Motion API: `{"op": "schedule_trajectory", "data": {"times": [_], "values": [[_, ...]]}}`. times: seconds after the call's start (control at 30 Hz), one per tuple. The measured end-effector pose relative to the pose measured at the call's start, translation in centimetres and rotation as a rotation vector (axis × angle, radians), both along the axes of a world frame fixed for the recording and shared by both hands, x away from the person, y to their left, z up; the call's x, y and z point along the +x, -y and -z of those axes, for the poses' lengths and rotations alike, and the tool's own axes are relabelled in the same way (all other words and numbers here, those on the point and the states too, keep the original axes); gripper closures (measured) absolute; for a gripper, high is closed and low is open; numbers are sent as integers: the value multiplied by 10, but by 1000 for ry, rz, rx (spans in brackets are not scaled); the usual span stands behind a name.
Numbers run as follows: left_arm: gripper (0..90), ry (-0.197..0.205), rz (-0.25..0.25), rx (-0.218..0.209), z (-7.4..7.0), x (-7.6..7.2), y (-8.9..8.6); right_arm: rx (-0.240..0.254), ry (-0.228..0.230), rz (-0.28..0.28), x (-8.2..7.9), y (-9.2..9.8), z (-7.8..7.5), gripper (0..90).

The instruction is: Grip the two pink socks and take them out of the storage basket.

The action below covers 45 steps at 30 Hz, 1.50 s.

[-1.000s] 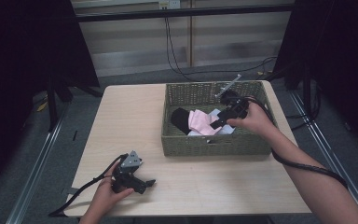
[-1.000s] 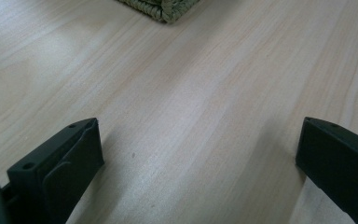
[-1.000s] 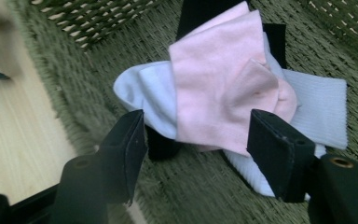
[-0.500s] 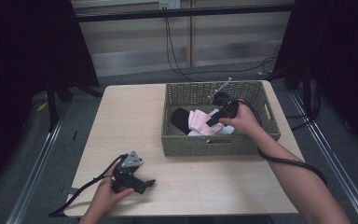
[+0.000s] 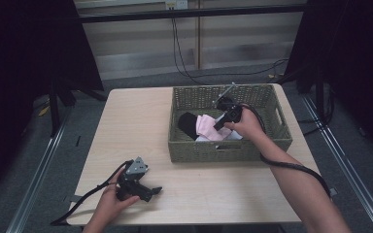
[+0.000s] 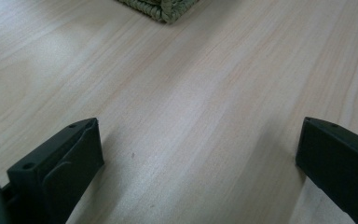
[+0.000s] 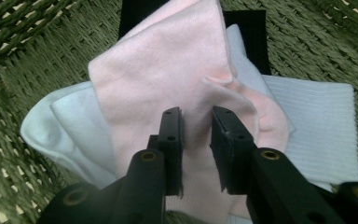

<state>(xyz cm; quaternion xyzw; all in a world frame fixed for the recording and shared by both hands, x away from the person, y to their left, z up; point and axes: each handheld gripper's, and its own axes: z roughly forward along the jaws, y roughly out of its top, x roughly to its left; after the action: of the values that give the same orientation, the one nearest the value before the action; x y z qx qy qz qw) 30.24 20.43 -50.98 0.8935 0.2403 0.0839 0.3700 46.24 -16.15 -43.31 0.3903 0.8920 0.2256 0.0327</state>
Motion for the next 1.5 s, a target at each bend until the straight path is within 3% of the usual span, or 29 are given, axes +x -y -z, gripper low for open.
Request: {"op": "schedule_trajectory", "data": {"times": [0.03,0.07,0.27,0.3,0.63,0.9,1.5], "values": [[0,0,0,0,0,0,0,0,0,0,0,0,0,781],[0,0,0,0,0,0,0,4,-15,6,1,-1,1,855],[0,0,0,0,0,0,0,15,-34,10,0,2,-6,874],[0,0,0,0,0,0,0,18,-21,8,-1,4,-8,874],[0,2,1,0,0,0,0,60,-16,-27,-11,15,-49,874],[0,0,3,3,0,0,0,100,-26,-18,-15,30,-76,876],[0,0,3,5,0,0,0,121,21,-52,-29,45,-119,876]]}}
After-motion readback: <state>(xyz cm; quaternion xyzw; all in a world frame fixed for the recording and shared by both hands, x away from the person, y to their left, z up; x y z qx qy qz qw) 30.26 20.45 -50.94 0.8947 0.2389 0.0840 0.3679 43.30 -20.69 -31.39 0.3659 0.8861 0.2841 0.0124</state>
